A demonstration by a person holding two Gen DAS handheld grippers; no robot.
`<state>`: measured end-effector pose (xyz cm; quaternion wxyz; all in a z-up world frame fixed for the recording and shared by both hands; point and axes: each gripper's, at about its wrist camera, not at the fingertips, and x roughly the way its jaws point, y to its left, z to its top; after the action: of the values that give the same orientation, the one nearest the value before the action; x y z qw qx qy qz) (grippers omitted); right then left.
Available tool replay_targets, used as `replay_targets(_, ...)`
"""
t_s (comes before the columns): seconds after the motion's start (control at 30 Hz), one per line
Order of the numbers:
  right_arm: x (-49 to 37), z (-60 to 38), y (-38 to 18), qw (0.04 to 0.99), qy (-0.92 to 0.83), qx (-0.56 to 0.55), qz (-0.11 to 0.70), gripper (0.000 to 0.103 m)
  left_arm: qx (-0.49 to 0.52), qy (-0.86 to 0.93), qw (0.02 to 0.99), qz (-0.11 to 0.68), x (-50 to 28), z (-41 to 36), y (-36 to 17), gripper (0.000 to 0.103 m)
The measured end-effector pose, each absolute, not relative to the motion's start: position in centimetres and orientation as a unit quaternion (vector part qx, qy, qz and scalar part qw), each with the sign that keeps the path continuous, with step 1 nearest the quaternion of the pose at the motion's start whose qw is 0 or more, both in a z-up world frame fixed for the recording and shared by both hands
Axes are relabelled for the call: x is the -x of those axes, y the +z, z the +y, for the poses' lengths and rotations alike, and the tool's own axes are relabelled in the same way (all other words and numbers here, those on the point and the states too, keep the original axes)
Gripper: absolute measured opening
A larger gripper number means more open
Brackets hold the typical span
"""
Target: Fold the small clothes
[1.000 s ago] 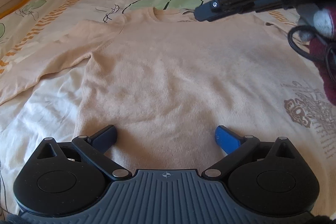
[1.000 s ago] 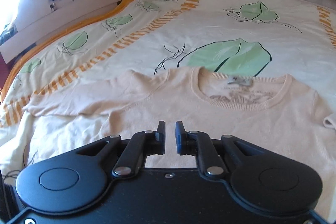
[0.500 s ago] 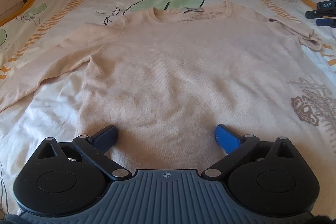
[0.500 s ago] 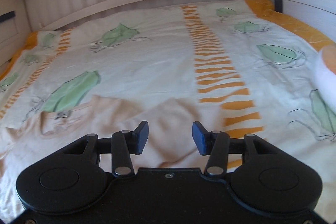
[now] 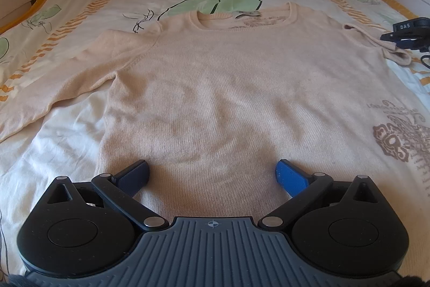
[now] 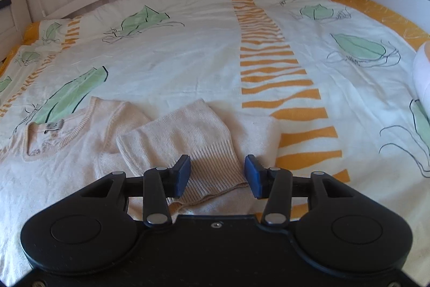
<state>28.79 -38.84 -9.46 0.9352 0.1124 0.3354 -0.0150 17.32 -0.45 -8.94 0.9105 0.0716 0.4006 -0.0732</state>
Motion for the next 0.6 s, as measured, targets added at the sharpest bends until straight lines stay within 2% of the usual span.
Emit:
replay_targets(0.03, -28.8, -39.0, -9.3, 0.934, -0.013, -0.118, 0.337, 0.011, -0.07, -0.074, 0.911, 0.4, -17.3, -0.4, -8.9, 0.103)
replay_targets(0.13, -28.5, -39.4, -7.7, 0.934, 0.004, -0.138, 0.329, 0.01, -0.061, -0.078, 0.91, 0.402, -17.5, -0.1, -8.3, 0.1)
replay_targets(0.17, -28.3, -39.4, -6.8, 0.936, 0.017, -0.146, 0.32, 0.01, -0.057, -0.078, 0.911, 0.401, -17.6, 0.0, -8.0, 0.092)
replay_targets(0.23, -27.9, -39.1, -4.4, 0.941, 0.046, -0.147, 0.302, 0.01, -0.053, -0.082, 0.916, 0.388, -17.9, 0.1, -6.9, 0.084)
replay_targets(0.43, -28.0, -35.6, 2.7, 0.945, 0.142, -0.134, 0.262, 0.01, -0.055, -0.104, 0.937, 0.329, -19.0, -1.0, -3.2, 0.084)
replay_targets(0.6, -29.2, -31.3, 6.2, 0.928, 0.225, -0.156, 0.253, 0.01, -0.057, -0.137, 0.945, 0.293, -19.4, -2.1, -1.4, 0.085)
